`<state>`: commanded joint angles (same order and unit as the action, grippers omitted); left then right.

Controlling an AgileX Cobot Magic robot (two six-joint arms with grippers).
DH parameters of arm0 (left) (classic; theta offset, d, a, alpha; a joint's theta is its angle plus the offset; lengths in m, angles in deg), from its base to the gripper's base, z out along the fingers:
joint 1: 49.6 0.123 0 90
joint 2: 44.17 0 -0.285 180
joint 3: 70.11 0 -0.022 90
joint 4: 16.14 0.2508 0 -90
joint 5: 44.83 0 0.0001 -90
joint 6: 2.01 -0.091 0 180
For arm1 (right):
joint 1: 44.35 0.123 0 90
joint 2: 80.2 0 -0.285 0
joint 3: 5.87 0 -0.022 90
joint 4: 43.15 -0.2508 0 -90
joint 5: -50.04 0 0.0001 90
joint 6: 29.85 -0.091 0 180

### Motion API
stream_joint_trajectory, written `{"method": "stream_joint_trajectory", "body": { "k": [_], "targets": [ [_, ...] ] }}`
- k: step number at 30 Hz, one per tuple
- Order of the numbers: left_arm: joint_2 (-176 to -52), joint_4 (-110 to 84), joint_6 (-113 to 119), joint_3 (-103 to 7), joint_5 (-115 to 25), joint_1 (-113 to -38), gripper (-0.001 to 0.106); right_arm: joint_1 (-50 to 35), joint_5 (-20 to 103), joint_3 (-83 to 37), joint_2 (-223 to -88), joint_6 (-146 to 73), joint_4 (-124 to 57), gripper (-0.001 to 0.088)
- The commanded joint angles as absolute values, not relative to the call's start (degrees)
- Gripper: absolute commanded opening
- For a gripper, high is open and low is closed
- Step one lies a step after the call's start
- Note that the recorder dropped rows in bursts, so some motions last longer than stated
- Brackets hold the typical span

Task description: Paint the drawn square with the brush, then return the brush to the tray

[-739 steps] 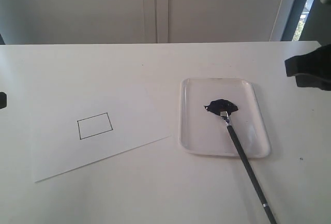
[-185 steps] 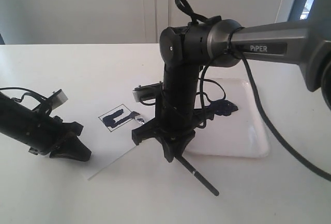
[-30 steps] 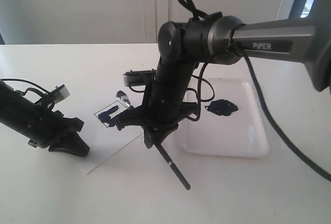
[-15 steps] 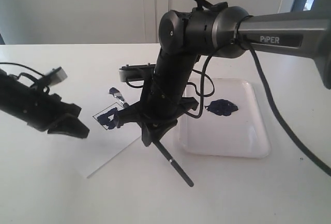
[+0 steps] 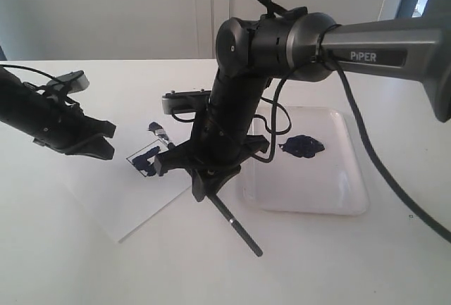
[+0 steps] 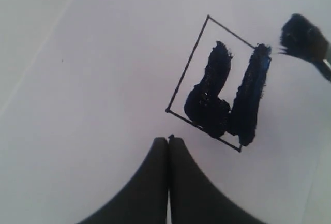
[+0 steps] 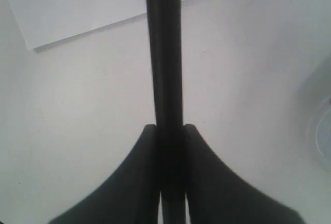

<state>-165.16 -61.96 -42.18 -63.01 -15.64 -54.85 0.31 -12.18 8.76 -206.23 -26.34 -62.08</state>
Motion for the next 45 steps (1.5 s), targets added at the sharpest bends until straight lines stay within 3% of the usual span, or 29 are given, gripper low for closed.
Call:
{"method": "stream_joint_trajectory", "body": {
  "k": [12, 26, 45],
  "targets": [
    [-165.5, -59.3, -41.4, -63.0, -15.8, -54.8, 0.000, 0.3, -13.6, 9.2, -209.0, -24.0, -64.5, 0.0000],
    [-169.4, -59.3, -40.6, -63.0, -13.5, -54.8, 0.000, 0.6, -19.9, 20.2, -215.2, -23.6, -63.6, 0.0000],
    [-169.5, -59.2, -40.5, -63.0, -13.6, -54.8, 0.000, 3.7, -19.9, 20.7, -216.0, -25.4, -56.2, 0.0000]
  ]
}}
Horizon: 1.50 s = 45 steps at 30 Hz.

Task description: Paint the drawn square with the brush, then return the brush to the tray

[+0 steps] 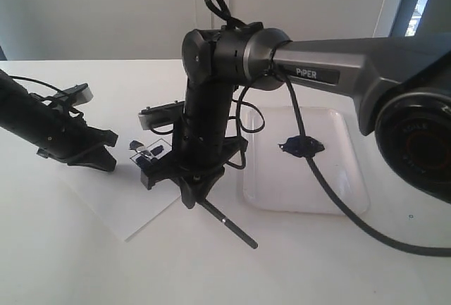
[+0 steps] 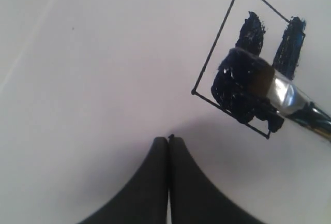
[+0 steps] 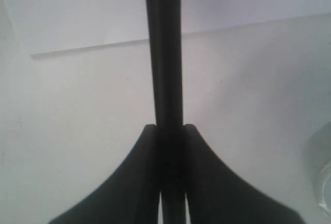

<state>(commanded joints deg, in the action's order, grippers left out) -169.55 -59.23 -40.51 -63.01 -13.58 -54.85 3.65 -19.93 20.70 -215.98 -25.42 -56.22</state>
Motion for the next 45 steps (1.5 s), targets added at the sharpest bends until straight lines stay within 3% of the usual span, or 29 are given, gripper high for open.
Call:
{"method": "stream_joint_trajectory", "body": {
  "k": [45],
  "targets": [
    [-169.5, -59.2, -41.0, -63.0, -13.1, -54.8, 0.000, 3.9, -19.9, 22.0, -217.7, -26.1, -56.4, 0.0000]
  ]
}}
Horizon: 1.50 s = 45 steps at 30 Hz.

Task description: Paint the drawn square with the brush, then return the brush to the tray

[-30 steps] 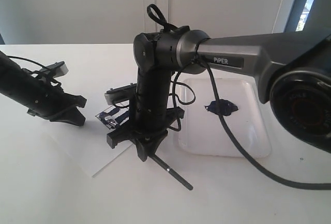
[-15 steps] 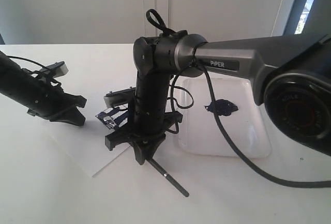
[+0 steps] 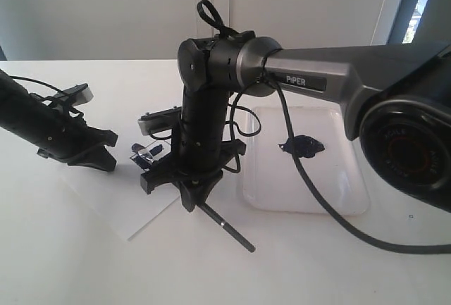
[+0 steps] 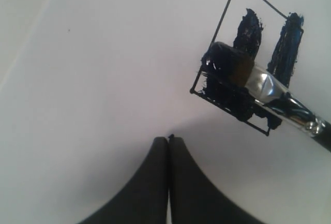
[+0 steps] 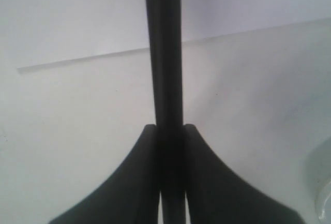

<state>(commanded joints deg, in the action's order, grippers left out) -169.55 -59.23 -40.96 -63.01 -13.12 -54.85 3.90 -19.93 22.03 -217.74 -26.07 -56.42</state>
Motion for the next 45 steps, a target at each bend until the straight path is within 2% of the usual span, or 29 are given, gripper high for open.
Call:
{"method": "stream_joint_trajectory", "body": {
  "k": [26, 45],
  "targets": [
    [-169.5, -59.2, -41.0, -63.0, -13.1, -54.8, 0.000, 3.9, -19.9, 20.2, -218.3, -27.0, -56.4, 0.0000],
    [-169.5, -59.2, -41.0, -63.0, -12.1, -54.8, 0.000, 0.7, -19.9, 21.5, -218.3, -28.6, -53.6, 0.0000]
  ]
}}
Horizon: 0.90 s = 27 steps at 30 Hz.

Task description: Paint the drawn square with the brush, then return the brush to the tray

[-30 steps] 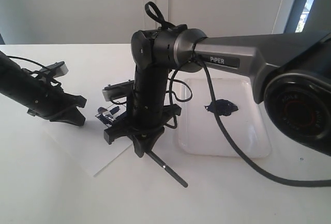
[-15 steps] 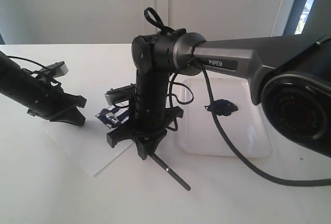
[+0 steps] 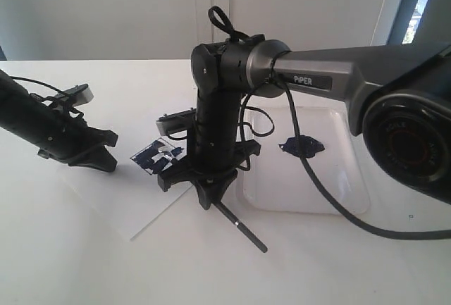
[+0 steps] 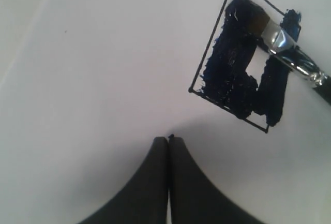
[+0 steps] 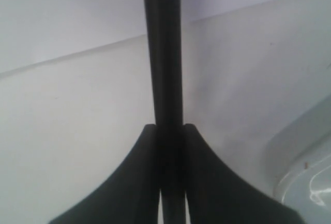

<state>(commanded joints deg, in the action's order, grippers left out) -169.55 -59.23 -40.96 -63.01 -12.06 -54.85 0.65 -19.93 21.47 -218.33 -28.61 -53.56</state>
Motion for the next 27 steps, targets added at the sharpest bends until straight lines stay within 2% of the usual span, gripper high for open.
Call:
{"method": "stream_joint_trajectory", "body": {
  "k": [27],
  "targets": [
    [-169.5, -58.9, -41.0, -63.0, -11.9, -54.8, 0.000, 0.2, -19.9, 24.4, -218.5, -29.1, -58.7, 0.0000]
  ]
}}
